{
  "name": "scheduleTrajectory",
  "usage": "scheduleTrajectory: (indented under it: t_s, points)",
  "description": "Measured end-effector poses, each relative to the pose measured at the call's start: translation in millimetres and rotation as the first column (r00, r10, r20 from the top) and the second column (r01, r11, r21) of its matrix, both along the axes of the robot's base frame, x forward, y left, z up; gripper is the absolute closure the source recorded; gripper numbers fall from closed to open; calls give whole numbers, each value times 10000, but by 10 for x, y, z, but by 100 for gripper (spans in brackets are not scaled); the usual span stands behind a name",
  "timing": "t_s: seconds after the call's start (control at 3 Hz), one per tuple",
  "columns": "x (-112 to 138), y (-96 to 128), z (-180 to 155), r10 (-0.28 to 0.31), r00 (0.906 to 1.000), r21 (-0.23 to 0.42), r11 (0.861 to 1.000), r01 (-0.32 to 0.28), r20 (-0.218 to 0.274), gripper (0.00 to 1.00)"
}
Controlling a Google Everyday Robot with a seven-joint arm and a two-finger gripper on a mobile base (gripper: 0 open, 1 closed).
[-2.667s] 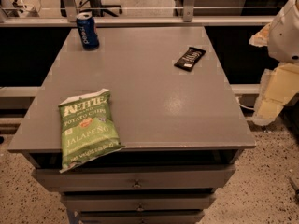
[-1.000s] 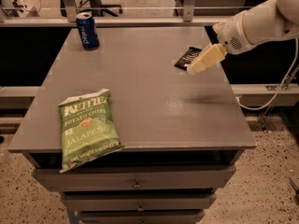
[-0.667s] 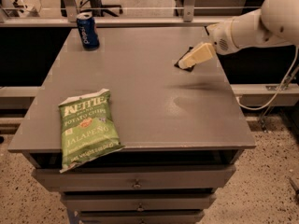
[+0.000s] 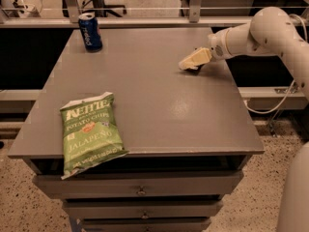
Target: Move rxbar chocolate near green jalapeno chip bag
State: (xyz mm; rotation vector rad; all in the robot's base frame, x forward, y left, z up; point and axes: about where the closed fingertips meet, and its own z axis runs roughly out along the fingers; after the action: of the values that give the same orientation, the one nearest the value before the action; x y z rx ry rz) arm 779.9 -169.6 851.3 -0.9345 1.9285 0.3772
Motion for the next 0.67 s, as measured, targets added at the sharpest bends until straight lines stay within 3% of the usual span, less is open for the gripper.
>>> scheduleTrajectory:
  t_s: [0.67]
  points:
    - [53,35,-188,61,9964,321,9995,-34,-849,41]
